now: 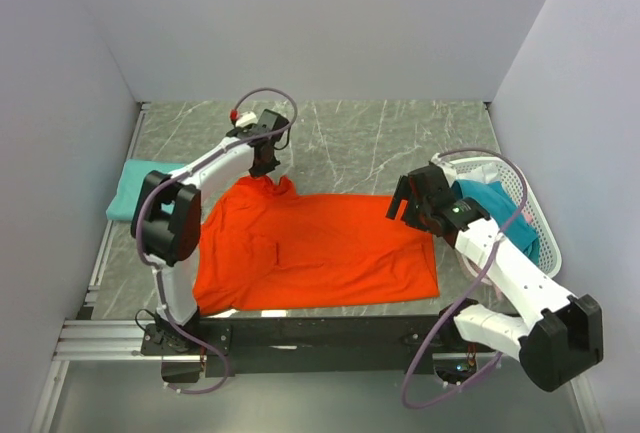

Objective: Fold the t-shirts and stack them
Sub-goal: Fold the tshirt

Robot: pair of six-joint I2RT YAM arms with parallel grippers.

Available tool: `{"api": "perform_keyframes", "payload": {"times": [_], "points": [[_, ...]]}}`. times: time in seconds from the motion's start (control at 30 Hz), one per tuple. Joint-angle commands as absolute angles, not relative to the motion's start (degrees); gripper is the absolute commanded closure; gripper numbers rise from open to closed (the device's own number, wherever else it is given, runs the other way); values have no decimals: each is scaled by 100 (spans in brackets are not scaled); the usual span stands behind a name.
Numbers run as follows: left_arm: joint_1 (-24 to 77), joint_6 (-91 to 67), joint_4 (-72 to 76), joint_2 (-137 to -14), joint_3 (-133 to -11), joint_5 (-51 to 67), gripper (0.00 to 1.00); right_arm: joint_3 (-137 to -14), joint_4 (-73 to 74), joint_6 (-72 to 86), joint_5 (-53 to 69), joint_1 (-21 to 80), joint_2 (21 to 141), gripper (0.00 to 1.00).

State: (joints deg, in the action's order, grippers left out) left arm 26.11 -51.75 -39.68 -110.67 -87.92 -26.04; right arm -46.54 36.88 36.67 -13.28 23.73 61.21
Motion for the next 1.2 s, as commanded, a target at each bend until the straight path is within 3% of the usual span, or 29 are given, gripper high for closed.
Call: {"api": "perform_keyframes", "payload": {"times": [0.0,0.3,0.67,1.17], "points": [[2637,-5212,-3744,-10566,-8264,-2830,99,-5053,3762,3858,-1582,2303,6336,7],[2689,-5326,-3270,-9520,-7129,-2663,99,-6020,3726,4078,-1950,2233,7838,7],[2716,-5396,-3164,-8886,-6575,-2567,99,-7505,3990,4403,-2320,1907,10176,14],[2725,-5396,-3146,-8561,-6328,-2505,99,-8015,4289,4605,-2856,1723,11188,17]]}}
